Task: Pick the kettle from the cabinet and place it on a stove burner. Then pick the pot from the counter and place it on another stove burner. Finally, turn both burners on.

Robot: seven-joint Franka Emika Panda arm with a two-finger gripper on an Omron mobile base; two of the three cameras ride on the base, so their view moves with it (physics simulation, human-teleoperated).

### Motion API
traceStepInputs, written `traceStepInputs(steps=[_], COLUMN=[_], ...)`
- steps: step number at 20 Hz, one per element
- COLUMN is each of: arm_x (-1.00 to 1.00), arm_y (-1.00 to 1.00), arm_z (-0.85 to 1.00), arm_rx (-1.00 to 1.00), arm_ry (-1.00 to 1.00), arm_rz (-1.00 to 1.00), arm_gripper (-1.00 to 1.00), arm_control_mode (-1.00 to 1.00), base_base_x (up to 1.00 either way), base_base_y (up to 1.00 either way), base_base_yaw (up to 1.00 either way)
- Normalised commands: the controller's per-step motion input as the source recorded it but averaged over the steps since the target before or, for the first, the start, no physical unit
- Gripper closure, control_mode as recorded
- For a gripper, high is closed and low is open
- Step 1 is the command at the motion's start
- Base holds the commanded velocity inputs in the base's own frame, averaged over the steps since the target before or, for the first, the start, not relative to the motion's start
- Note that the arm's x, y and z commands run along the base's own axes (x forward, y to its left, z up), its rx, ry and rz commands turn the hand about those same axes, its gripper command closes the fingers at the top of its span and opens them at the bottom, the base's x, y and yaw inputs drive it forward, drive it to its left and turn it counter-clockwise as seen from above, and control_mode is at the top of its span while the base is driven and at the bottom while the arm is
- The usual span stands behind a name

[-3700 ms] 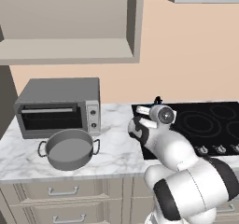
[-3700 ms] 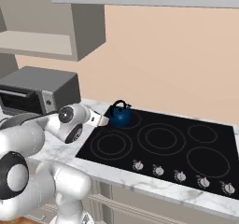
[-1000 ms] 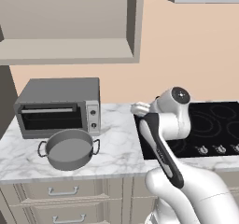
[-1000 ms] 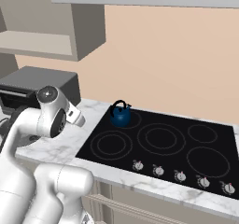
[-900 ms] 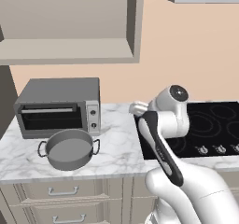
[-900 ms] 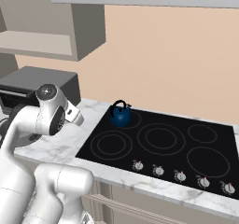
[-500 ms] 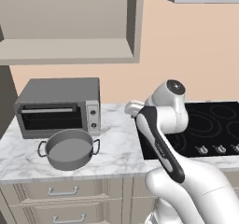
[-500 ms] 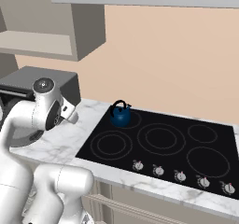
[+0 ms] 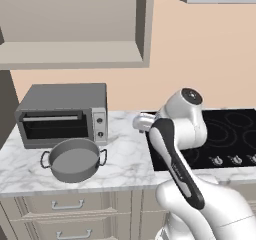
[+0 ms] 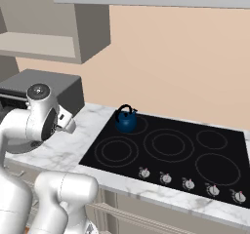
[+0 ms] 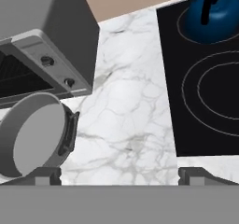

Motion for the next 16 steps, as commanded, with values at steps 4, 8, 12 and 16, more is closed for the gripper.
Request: traceStepInputs(steps=[4, 8, 12, 16], arm_x=[-0.32, -0.04, 0.00, 0.00], arm_y=[0.16, 0.28, 0.32, 0.35], arm_z=[-0.06, -0.05, -0.07, -0.02], arm_rx=[0.00, 0.00, 0.00, 0.00], arm_ry=[0.00, 0.00, 0.01, 0.00], arm_rz=[0.08, 0.05, 0.02, 0.01], arm_gripper=[-1.00, -1.00, -1.00, -1.00], arm_control_mode=[-1.00, -1.00, -1.00, -1.00], base_base_x=[0.00, 0.00, 0.00, 0.00], base_base_y=[0.00, 0.00, 0.00, 0.00], base_base_yaw=[0.00, 0.00, 0.00, 0.00])
